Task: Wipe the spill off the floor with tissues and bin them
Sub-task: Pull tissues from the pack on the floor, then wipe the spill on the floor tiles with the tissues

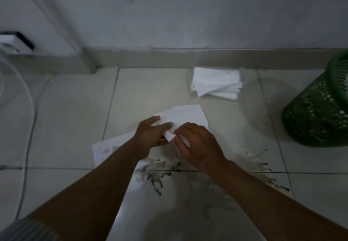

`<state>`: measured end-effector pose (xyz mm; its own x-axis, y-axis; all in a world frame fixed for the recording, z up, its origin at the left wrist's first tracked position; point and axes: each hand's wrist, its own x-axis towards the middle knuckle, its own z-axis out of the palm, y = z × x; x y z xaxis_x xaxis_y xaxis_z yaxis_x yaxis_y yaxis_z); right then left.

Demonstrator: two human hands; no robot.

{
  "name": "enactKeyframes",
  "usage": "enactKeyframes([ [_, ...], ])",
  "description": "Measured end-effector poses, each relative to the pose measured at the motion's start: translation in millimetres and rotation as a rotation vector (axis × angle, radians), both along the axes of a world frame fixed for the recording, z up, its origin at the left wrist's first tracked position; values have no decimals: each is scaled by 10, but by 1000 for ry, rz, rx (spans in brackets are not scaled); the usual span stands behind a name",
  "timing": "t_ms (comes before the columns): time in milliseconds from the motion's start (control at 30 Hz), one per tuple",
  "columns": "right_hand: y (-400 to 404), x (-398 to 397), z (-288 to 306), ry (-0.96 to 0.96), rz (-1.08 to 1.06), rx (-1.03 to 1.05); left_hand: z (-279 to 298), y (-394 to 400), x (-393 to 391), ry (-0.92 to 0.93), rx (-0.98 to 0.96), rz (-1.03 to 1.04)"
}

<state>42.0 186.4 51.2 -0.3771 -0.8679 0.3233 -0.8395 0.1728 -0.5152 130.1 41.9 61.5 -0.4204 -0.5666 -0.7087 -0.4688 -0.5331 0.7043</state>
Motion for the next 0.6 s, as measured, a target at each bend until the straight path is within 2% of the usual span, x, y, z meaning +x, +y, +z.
enactKeyframes([
  [100, 51, 193, -91, 40, 130, 62, -131, -21, 354, -83, -164, 21],
  [267, 123, 447, -258, 63, 297, 186, -390, 114, 843, -349, -568, -356],
  [367, 176, 523, -326, 100, 390, 276, -496, 218, 1013, -404, -659, -489],
  [500, 206, 520, -381, 87, 370, 362, -567, 300, 1140, -574, -932, -622],
  [600, 118, 509, -463, 67, 278, 309, -566, 328, 1140, -621, -1157, -628],
])
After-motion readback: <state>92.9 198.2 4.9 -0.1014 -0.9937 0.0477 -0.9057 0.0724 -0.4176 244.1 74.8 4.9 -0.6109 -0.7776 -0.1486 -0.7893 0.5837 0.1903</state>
